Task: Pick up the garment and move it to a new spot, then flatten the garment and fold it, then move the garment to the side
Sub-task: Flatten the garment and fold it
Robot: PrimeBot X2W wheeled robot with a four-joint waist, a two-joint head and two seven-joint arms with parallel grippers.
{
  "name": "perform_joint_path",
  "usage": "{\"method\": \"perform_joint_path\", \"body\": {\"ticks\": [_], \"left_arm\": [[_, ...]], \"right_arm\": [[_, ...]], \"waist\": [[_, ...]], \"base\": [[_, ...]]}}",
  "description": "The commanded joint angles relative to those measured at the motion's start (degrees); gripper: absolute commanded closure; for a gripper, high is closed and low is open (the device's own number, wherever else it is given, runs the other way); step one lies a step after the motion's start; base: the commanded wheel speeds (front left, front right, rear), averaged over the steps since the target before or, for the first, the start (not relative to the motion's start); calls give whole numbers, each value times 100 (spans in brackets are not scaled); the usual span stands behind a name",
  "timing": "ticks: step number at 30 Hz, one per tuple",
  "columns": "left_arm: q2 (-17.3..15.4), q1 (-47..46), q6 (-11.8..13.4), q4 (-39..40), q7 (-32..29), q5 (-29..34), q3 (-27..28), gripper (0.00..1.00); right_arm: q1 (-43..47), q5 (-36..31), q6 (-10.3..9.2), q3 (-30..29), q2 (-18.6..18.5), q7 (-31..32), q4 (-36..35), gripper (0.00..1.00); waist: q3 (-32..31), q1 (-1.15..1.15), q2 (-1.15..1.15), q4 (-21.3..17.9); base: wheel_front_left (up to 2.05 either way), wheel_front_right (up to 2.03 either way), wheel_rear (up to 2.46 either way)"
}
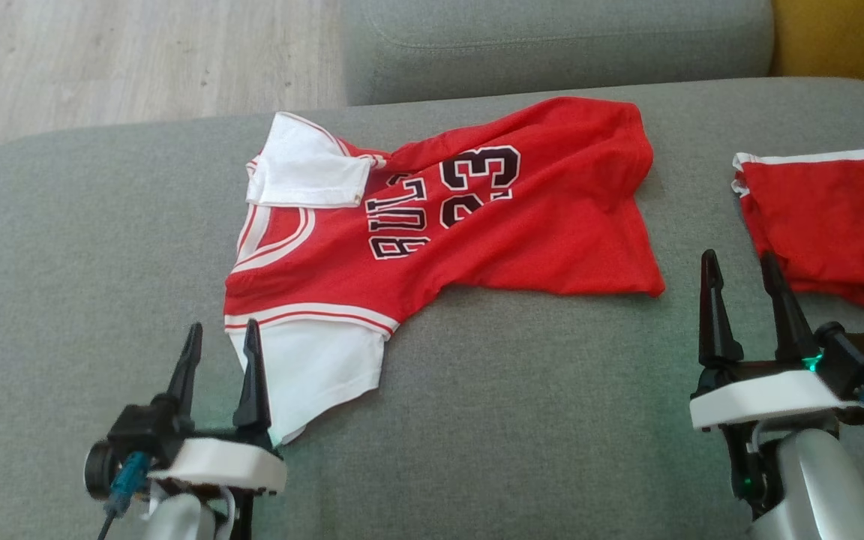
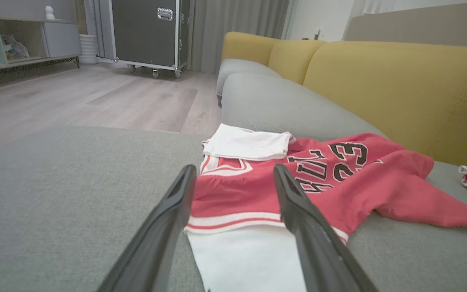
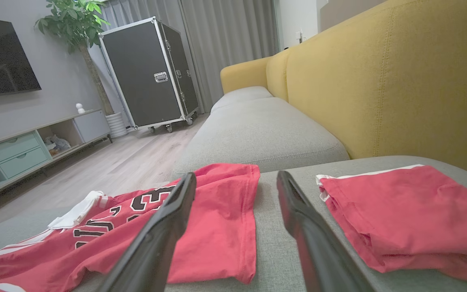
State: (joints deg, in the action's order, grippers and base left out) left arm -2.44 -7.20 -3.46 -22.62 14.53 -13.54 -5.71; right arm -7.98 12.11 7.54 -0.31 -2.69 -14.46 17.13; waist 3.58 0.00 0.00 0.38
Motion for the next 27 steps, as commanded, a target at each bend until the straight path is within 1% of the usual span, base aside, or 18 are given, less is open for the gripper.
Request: {"method": "perform_joint_path", "body": {"ticks": [1, 7, 12, 17, 21, 22, 23, 24, 27], "left_arm": [[-74, -218, 53, 89, 38, 56, 143, 0], [-179, -310, 207, -556, -653, 139, 51, 0], [-254, -370, 375, -878, -1139, 187, 19, 0], [-289, -415, 366, -1061, -1540, 179, -69, 0], [-315, -421, 417, -1170, -1897, 135, -79, 0], [-323, -420, 409, -1180, -1961, 121, -86, 31], [-335, -418, 392, -1179, -2010, 113, -99, 80], [-346, -414, 381, -1169, -2033, 103, -106, 100], [-392, -415, 373, -1064, -1944, 86, -98, 100]], "right_arm": [[-211, 36, -5, 152, -20, -53, -215, 0], [-209, 103, -5, 172, -20, -53, -226, 0], [-233, 197, -5, 206, -20, -53, -224, 0], [-273, 255, -5, 189, -20, -53, -245, 0], [-304, 285, -5, 205, -20, -53, -264, 0], [-309, 295, -5, 208, -20, -53, -268, 0], [-313, 305, -5, 209, -20, -53, -273, 0], [-315, 313, -5, 211, -20, -53, -276, 0], [-305, 322, -5, 208, -19, -53, -264, 0]], "waist": [[28, 0, 0, -18], [146, 0, 0, -92], [257, 0, 0, -179], [337, 0, 0, -254], [377, 0, 0, -314], [380, 0, 0, -326], [381, 0, 0, -336], [378, 0, 0, -344], [355, 0, 0, -350]], "base": [[0, 0, 0], [0, 0, 0], [0, 0, 0], [0, 0, 0], [0, 0, 0], [0, 0, 0], [0, 0, 0], [0, 0, 0], [0, 0, 0]]}}
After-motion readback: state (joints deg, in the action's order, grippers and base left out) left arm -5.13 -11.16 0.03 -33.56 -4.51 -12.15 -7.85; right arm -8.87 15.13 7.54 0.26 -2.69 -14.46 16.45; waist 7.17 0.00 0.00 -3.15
